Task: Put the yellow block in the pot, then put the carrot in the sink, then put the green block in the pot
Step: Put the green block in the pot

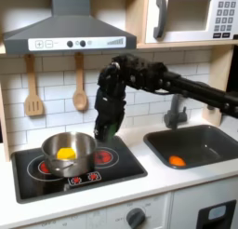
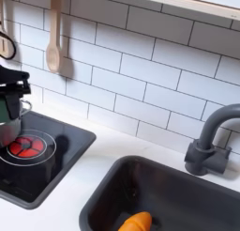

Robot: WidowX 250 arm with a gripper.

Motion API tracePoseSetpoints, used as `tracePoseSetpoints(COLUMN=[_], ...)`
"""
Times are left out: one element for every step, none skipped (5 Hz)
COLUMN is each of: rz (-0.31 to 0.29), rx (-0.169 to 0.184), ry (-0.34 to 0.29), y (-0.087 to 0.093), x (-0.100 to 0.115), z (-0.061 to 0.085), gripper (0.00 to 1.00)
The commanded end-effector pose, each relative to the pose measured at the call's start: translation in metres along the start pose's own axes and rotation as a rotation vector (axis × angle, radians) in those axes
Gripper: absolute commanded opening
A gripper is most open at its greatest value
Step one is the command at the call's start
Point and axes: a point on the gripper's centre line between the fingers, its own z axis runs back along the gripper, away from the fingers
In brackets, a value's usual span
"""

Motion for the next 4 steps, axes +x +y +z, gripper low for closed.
tracePoseSetpoints(rz=[0.146,0.216,0.272,0.288], rx=[-0.004,0.016,0.015,0.013], ry=[-0.02,-0.023,-0.018,-0.011], y=[0.015,0.019,0.02,0.016], x=[0.016,0.021,0.027,0.033], z=[-0.001,-0.009,-0.018,-0.023], gripper=[0.0,0.0,0.0,0.0])
